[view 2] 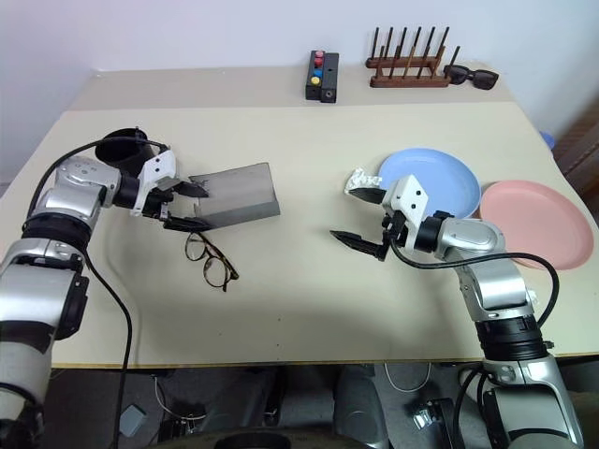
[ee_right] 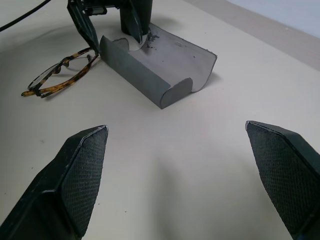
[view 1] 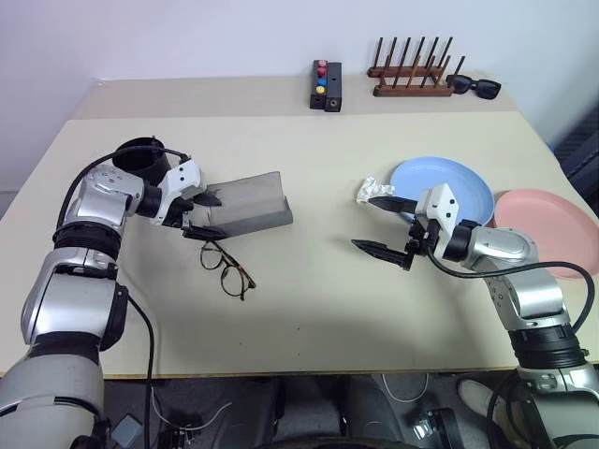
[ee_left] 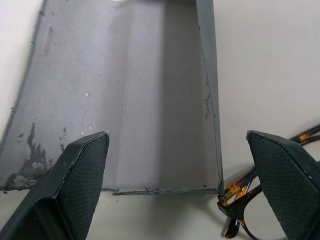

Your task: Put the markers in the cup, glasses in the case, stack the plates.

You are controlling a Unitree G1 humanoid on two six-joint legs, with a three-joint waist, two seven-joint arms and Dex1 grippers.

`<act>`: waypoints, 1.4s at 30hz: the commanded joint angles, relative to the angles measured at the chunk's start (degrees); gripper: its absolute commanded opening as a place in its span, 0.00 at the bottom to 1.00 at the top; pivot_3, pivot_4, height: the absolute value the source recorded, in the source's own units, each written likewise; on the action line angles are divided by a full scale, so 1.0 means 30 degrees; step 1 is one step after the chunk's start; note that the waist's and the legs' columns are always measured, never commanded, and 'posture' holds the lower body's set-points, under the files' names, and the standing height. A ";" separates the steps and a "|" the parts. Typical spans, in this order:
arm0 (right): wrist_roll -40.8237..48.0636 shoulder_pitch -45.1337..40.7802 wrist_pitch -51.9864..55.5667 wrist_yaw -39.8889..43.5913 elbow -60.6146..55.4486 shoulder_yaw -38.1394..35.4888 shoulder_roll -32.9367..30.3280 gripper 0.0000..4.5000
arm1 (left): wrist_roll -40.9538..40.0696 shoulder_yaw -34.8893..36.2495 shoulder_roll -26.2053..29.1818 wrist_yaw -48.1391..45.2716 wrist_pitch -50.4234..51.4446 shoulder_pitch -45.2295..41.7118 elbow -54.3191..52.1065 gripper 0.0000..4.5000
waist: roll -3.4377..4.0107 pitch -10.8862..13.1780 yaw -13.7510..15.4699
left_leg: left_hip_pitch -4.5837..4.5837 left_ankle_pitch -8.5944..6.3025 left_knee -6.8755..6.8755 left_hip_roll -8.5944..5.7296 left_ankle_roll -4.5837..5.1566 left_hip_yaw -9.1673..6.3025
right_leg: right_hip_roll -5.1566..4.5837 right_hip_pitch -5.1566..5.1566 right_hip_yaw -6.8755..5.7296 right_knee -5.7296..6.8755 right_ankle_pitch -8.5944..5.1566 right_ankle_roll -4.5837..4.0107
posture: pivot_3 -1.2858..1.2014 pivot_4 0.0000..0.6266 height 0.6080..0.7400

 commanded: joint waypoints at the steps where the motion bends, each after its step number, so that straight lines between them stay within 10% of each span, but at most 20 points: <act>1: 0.0408 -0.0075 0.0005 -0.0109 -0.0984 -0.0618 -0.0092 1.00 | 0.0395 0.0004 -0.0109 -0.0012 -0.0388 -0.0668 0.0217 1.00 | -0.0001 0.0001 -0.0019 | -0.0002 0.0000 0.0000 0.0000 0.0000 0.0000 | 0.0000 -0.0002 -0.0001 0.0001 0.0000 0.0000 | 0.52 0.24 1.00; 7: 0.0476 0.0196 0.0008 -0.0107 -0.1152 -0.0872 -0.0156 1.00 | 0.0986 -0.0065 -0.0555 0.0060 -0.0725 -0.0913 0.0682 0.94 | -0.0002 0.0001 -0.0019 | -0.0003 0.0000 0.0003 0.0000 0.0001 0.0000 | 0.0001 -0.0002 -0.0003 0.0004 0.0000 0.0001 | 0.52 0.24 1.00; 16: 0.0458 0.0463 -0.0018 -0.0270 -0.1277 -0.1037 -0.0140 1.00 | 0.1377 -0.0038 -0.0674 -0.0219 -0.1213 -0.0833 0.0811 0.03 | -0.0002 0.0001 -0.0039 | -0.0002 0.0000 0.0003 0.0000 0.0000 0.0000 | 0.0001 -0.0004 -0.0003 0.0011 0.0000 0.0002 | 0.52 0.24 1.00; 42: 0.0431 0.0323 -0.0354 -0.0377 -0.0944 -0.1022 -0.0043 1.00 | 0.0256 -0.0277 -0.1131 -0.2781 -0.2304 -0.0154 -0.2472 0.01 | -0.0005 0.0002 -0.0048 | -0.0016 0.0000 0.0023 0.0001 0.0002 -0.0001 | 0.0002 -0.0008 -0.0007 0.0016 0.0001 0.0002 | 0.52 0.24 1.00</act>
